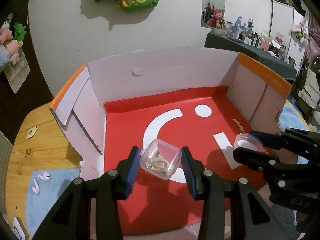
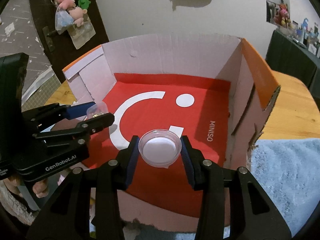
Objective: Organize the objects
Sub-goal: 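Lower the clear box and white container onto the red floor of the box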
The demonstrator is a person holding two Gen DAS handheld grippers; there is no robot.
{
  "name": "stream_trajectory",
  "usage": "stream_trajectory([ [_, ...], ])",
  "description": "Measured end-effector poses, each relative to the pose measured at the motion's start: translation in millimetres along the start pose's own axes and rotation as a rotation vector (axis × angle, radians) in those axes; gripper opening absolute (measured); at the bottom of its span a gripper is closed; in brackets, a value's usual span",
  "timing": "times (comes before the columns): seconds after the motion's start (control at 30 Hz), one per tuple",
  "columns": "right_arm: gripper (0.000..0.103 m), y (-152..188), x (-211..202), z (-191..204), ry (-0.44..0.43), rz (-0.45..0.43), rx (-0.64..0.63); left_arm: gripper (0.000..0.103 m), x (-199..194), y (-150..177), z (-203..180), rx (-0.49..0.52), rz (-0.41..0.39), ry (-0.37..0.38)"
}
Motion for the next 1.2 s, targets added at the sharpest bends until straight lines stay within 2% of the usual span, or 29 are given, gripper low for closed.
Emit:
stream_trajectory([
  [0.3, 0.039, -3, 14, 0, -0.005, 0.036, 0.024, 0.044, 10, 2, 9, -0.015, 0.027, 0.005],
  [0.6, 0.039, 0, 22, 1, 0.03, 0.049, -0.019, 0.044, 21, 9, 13, -0.031, 0.056, 0.004],
  [0.73, 0.04, 4, 29, 6, 0.009, 0.075, -0.024, 0.044, 20, 11, 15, -0.025, 0.052, -0.02],
  [1.0, 0.04, 9, 29, 5, 0.018, 0.069, -0.029, 0.044, 22, 15, 20, -0.055, 0.07, 0.011],
  [1.2, 0.04, 10, 29, 5, 0.024, 0.064, -0.027, 0.044, 23, 18, 21, -0.06, 0.085, 0.004],
])
Point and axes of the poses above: each gripper's, at about its wrist camera, not at the fingertips, and x roughly the way its jaws point, z to its left, y to its underside, the point moved 6 cm from there along x, roughly the way its jaws point, and after that the axes turned 12 degrees about y, right-handed, at the moved point
